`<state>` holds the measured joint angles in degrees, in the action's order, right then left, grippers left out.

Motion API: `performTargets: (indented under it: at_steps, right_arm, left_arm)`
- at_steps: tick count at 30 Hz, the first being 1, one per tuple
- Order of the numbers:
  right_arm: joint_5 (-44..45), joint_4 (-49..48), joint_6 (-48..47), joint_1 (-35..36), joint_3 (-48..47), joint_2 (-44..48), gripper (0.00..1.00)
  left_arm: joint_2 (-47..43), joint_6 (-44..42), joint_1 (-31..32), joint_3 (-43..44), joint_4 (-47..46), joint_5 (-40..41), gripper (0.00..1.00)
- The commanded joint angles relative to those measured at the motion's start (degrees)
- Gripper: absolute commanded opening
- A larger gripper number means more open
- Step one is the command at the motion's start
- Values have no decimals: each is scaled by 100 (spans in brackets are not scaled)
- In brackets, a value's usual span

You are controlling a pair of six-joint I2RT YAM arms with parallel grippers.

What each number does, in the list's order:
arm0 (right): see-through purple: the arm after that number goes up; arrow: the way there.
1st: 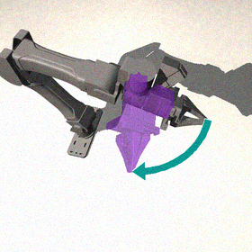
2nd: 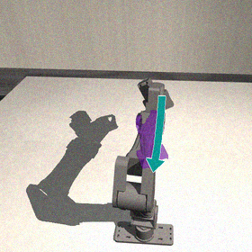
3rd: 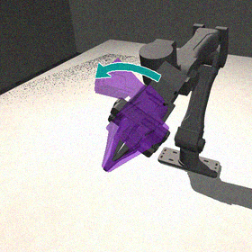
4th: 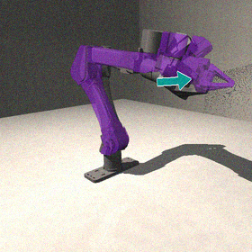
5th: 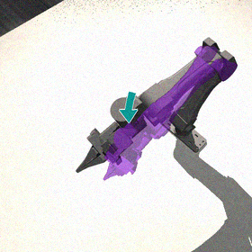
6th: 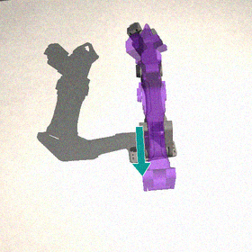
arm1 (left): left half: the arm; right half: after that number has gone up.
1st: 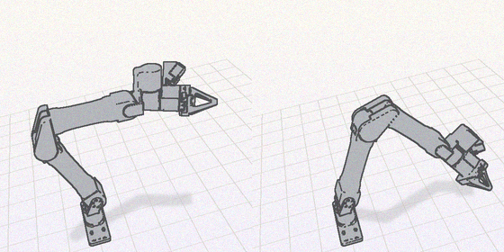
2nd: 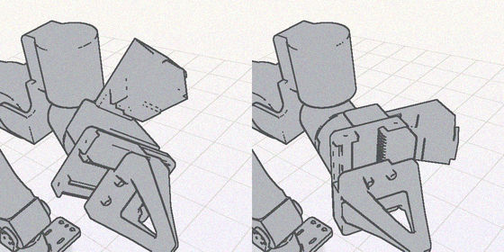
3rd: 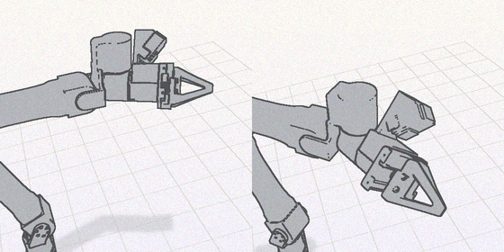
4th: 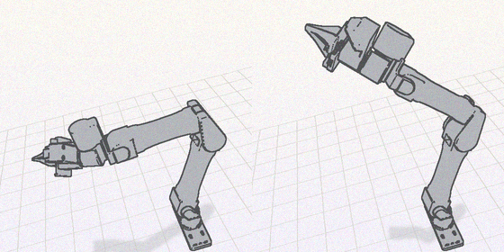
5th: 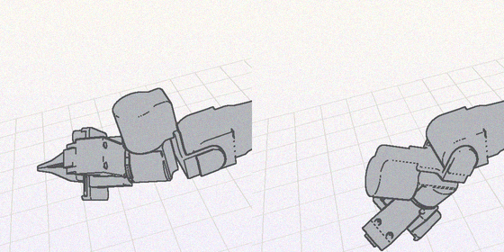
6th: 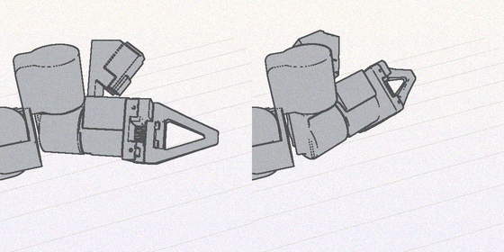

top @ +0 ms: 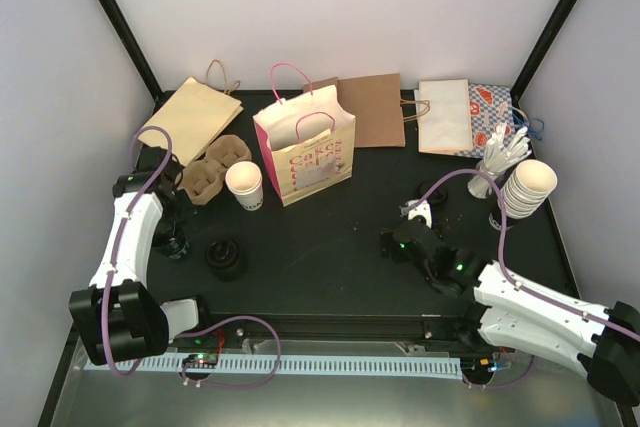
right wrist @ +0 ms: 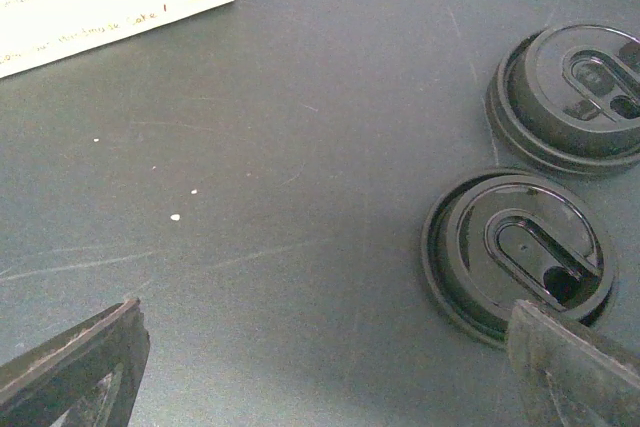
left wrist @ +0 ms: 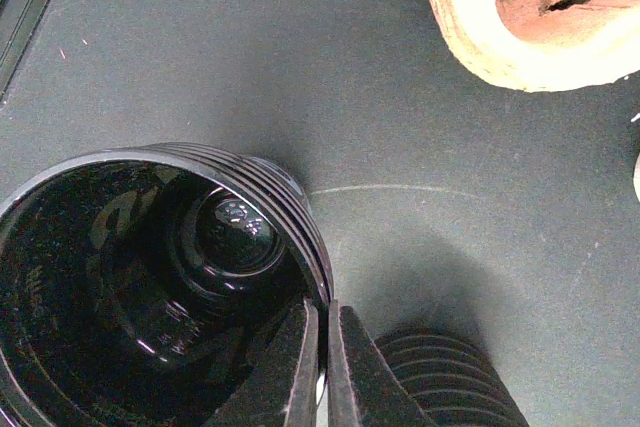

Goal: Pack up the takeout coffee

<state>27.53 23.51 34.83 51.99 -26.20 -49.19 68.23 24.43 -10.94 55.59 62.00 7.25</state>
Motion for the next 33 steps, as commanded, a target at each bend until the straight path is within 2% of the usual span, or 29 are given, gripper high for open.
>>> performTargets:
  at_steps: [1,10,23,29,31,33]
  right_arm:
    - [130,-123,77,-22,-101,-25,100]
    - [121,-119,76,-26,-96,-19,100]
    - [104,-118,77,-30,-107,-38,100]
    - [104,-118,68,-28,-113,-47,100]
    - [104,-118,75,-23,-114,-55,100]
    - [104,-118,66,-29,-114,-56,100]
  left_arm:
    - [-109,-28,-46,196,95,16,2]
    - [-196,10,-47,468,371,184,4]
    - [-125,-40,-34,358,304,24,3]
    - [-83,-74,-41,372,290,-67,10]
    - [-81,-107,-41,361,275,-134,3]
    - [-90,-94,-42,348,254,-145,2]
